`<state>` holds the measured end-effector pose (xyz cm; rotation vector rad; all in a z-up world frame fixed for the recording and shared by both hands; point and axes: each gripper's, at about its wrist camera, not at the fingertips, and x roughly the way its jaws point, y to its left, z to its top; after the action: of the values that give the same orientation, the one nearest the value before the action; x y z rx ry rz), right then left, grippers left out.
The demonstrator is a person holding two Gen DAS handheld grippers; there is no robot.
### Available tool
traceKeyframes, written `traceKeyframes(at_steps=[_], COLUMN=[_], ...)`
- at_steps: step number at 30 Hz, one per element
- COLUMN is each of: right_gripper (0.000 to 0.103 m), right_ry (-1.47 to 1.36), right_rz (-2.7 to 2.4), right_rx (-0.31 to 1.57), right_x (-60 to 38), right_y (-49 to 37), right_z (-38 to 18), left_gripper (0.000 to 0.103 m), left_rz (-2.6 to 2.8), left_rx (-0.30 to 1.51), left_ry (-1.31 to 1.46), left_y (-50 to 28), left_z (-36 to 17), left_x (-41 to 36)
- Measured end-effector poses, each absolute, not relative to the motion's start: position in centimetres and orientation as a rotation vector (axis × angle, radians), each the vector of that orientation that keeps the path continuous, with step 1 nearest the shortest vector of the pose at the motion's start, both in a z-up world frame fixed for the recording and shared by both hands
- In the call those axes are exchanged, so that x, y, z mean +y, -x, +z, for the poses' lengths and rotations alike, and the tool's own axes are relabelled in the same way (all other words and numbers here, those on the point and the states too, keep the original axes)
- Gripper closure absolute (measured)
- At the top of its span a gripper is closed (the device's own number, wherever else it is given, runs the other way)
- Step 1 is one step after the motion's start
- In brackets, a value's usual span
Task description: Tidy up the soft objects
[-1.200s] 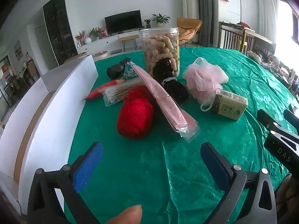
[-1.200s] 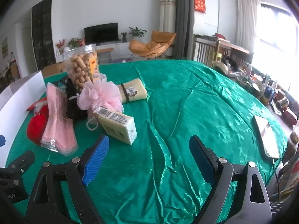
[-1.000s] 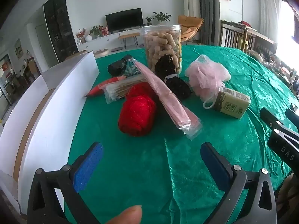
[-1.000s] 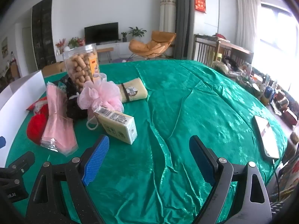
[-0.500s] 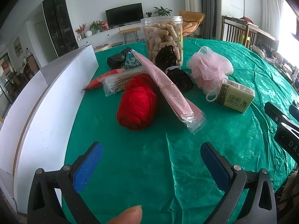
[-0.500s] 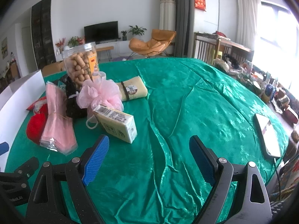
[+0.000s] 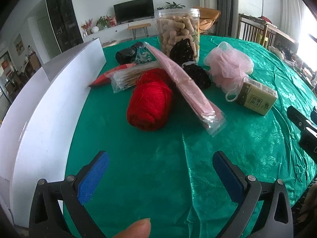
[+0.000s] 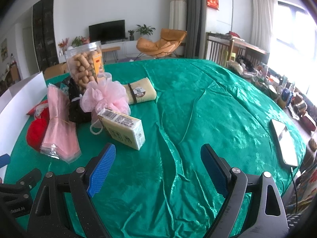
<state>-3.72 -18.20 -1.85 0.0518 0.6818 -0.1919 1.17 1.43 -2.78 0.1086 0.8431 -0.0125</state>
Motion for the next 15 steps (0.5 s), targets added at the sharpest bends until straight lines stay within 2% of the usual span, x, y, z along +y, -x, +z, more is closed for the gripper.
traceKeyframes(at_steps=[15], right_gripper=[0.013], right_ry=[-0.033], right_rz=[-0.162], right_rx=[0.75], right_x=[-17.7], right_y=[2.9], right_z=[-2.8], left_gripper=[0.0], left_rz=[0.007], left_rx=[1.003], left_ry=[-0.118], left_y=[-2.7], left_z=[-6.5], left_x=[2.3])
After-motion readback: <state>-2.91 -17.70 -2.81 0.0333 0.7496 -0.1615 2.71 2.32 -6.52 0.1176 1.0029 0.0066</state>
